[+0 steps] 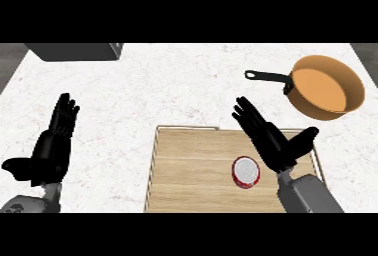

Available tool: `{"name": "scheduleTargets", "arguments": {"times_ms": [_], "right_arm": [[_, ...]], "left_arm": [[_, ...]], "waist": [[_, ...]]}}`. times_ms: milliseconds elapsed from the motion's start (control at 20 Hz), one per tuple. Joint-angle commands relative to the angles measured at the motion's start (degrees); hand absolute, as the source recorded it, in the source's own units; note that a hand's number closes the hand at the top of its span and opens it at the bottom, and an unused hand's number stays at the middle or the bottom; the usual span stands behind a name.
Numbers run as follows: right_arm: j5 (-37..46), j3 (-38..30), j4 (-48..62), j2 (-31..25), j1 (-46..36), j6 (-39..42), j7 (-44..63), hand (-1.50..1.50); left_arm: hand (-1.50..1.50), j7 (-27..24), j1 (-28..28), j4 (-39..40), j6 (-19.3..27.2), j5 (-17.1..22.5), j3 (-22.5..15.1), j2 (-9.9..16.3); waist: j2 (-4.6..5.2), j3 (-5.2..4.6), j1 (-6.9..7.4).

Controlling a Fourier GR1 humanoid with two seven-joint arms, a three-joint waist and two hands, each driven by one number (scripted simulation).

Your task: Pick the can from the tray and place it in the pot

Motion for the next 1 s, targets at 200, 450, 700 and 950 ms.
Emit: {"name": "scheduleTargets", "arguments": {"times_ms": [200,450,700,950], "right_arm": [[5.89,-3.51,2.46,-10.55,-19.43,10.21,-1.06,1.50],[24.21,-0.74,11.96,-16.22,-21.18,7.74,-17.66,-1.50],[23.16,-3.92,15.74,-17.43,-21.05,15.53,-33.22,-1.50],[23.79,-3.51,10.22,-23.80,-24.65,25.30,-27.50,-1.50]], "left_arm": [[0.00,9.33,-6.58,-2.45,-0.46,1.71,2.82,3.01],[0.00,11.76,-6.50,-2.06,-1.47,3.61,1.50,0.53],[0.00,15.32,-8.46,-2.62,-2.16,3.70,4.41,2.25],[0.00,17.90,-8.21,-3.54,-0.99,2.40,5.00,1.75]], "waist": [[-0.15,-0.66,2.65],[0.36,-0.61,2.89],[-0.18,-0.69,1.45],[-0.54,-0.77,0.71]]}}
